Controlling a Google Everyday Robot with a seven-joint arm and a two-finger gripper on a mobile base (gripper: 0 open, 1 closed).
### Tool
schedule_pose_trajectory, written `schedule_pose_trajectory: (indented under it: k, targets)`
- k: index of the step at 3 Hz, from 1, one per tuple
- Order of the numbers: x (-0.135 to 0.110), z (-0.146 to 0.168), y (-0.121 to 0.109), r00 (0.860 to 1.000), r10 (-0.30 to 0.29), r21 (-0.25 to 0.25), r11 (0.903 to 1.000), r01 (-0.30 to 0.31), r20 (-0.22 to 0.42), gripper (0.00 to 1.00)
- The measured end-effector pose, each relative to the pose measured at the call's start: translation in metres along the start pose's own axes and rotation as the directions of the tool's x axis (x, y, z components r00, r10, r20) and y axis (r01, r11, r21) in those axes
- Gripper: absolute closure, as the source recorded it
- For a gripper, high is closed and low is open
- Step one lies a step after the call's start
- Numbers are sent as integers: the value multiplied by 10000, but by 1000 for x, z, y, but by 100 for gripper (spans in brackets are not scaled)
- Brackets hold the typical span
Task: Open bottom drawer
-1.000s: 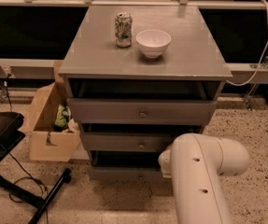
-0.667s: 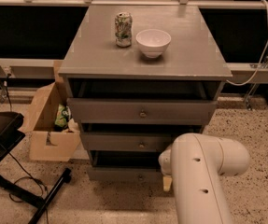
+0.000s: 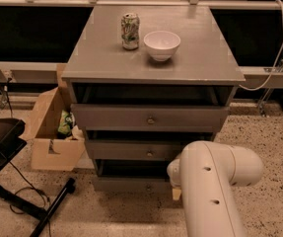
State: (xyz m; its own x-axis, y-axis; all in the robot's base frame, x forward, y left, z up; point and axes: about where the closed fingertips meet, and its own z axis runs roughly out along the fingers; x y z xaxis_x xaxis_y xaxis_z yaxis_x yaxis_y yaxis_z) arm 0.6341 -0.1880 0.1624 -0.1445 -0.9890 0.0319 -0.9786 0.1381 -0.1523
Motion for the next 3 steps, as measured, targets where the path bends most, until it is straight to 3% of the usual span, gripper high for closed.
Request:
schedule_pose_trajectory:
  k: [1, 2, 3]
  targets:
    - [-2, -2, 33, 10000, 43, -811, 9967, -46, -44, 41]
    - [-11, -12, 72, 10000, -69, -1697, 9855, 76, 47, 65]
    - [-11, -12, 73, 10000, -70, -1716, 9851, 77, 51, 89]
